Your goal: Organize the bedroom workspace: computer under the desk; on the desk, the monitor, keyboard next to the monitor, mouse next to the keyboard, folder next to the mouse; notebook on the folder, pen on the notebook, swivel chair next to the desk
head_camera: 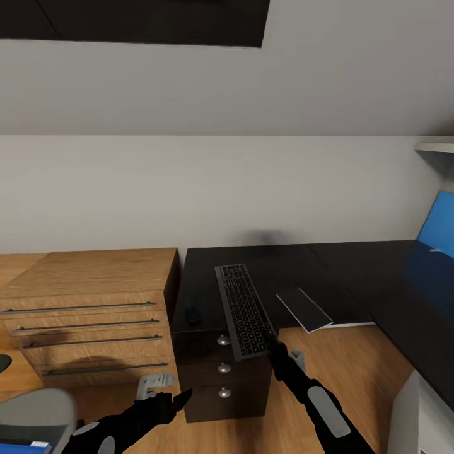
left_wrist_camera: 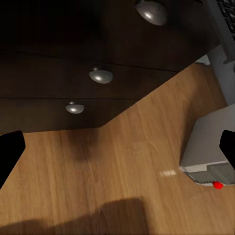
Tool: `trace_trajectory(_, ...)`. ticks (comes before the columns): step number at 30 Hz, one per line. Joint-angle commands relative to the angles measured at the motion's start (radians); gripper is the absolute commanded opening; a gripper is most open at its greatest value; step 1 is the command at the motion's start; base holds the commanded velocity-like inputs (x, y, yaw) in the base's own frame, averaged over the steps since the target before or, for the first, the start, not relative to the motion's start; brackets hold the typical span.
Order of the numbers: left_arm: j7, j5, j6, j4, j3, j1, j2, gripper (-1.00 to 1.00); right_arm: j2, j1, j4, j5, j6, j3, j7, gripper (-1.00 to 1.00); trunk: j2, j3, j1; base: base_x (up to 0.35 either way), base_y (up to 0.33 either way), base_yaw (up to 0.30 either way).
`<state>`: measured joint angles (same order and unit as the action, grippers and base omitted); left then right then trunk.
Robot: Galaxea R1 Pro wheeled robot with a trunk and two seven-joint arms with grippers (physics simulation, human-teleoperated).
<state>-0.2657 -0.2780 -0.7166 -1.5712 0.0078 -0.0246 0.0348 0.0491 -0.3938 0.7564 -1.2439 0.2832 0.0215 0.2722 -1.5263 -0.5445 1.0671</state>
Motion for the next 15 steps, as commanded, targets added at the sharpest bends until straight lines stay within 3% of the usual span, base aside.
trace_trajectory(1,-0.001,-0.003,-0.006,-0.001,0.001,0.0,0.0,1.0,0.0,0.0,0.0,-0.007,0.004,0.0,0.001,-1.0,0.0,-0.001,0.0,0.001,0.0,0.0)
trace_trajectory(6,-0.001,-0.003,-0.006,-0.001,0.001,0.0,0.0,1.0,0.0,0.0,0.003,-0.006,0.002,0.0,0.002,-1.0,0.0,-0.001,0.0,0.0,0.0,0.0)
trace_trajectory(15,0.001,-0.001,-0.002,-0.001,0.001,0.0,0.0,1.0,0.0,0.0,0.007,-0.004,-0.002,0.0,0.006,-1.0,0.063,0.027,-0.035,0.0,0.0,0.0)
